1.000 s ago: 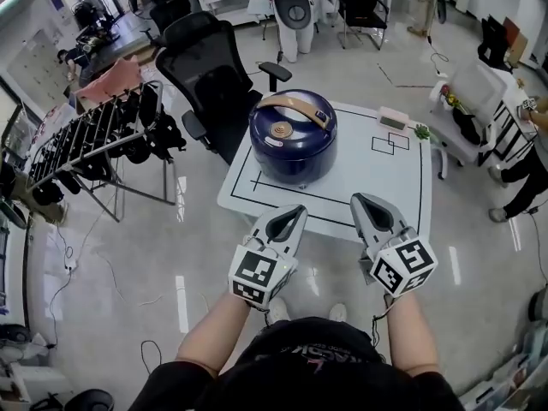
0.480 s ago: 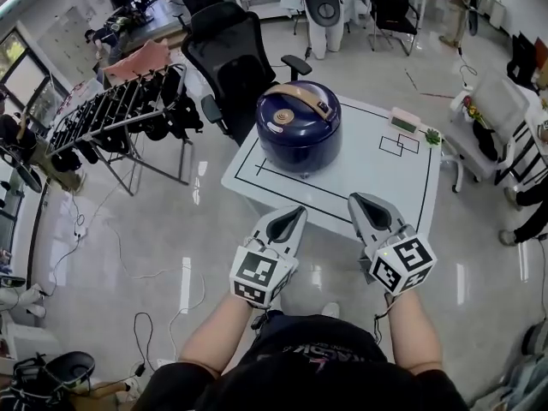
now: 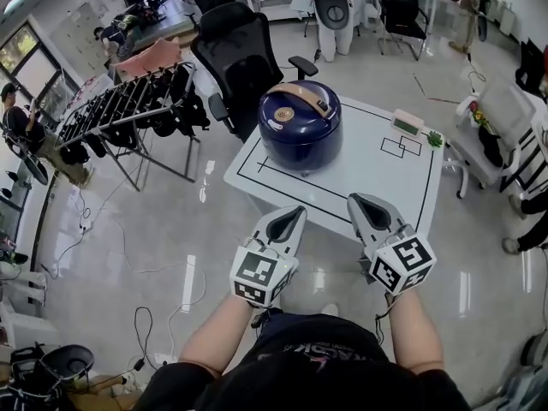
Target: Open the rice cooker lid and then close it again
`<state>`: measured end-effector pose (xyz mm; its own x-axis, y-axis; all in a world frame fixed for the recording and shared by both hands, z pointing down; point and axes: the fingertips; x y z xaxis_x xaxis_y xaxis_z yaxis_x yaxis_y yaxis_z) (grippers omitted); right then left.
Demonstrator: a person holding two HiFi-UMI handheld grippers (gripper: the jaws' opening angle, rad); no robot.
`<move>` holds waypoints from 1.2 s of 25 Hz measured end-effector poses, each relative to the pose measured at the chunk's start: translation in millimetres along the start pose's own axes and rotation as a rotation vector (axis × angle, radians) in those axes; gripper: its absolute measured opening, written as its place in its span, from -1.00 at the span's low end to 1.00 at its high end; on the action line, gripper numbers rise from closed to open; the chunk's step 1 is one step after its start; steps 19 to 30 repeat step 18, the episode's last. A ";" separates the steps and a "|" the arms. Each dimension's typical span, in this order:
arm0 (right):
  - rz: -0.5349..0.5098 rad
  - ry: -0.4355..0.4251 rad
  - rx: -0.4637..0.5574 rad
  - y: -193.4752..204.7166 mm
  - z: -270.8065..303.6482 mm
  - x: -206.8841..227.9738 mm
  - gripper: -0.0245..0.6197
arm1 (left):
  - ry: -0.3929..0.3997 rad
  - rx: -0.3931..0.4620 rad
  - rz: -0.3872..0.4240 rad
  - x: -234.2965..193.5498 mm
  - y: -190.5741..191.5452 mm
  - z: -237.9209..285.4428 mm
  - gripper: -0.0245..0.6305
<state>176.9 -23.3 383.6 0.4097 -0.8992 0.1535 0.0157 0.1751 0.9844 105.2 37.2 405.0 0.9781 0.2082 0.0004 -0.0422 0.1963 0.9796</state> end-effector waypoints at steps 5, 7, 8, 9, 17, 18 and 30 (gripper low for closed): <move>0.006 -0.002 0.014 -3.6 -5.7 -1.2 -0.92 | -0.005 -0.001 0.012 4.1 -3.8 -2.9 -0.92; 0.008 -0.003 0.018 -4.1 -6.6 -0.7 -0.92 | -0.004 -0.004 0.016 5.4 -4.0 -2.5 -0.92; 0.009 -0.004 0.019 -3.4 -6.6 -0.2 -0.92 | -0.003 -0.006 0.019 5.9 -3.2 -2.0 -0.92; 0.009 -0.004 0.020 -2.4 -6.5 0.2 -0.92 | -0.002 -0.009 0.021 6.0 -2.2 -1.6 -0.92; 0.009 -0.006 0.023 -2.2 -6.6 0.4 -0.92 | -0.008 -0.009 0.019 5.2 -2.0 -1.8 -0.92; 0.008 -0.007 0.023 -2.7 -6.4 0.8 -0.92 | -0.009 -0.008 0.017 5.2 -2.5 -1.3 -0.92; 0.008 -0.007 0.023 -2.7 -6.4 0.8 -0.92 | -0.009 -0.008 0.017 5.2 -2.5 -1.3 -0.92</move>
Point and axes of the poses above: the fingertips, and each gripper's own axes: z forward along the fingers, x to its right, y out of its underside, and after that the axes turned 7 degrees about y, right-handed
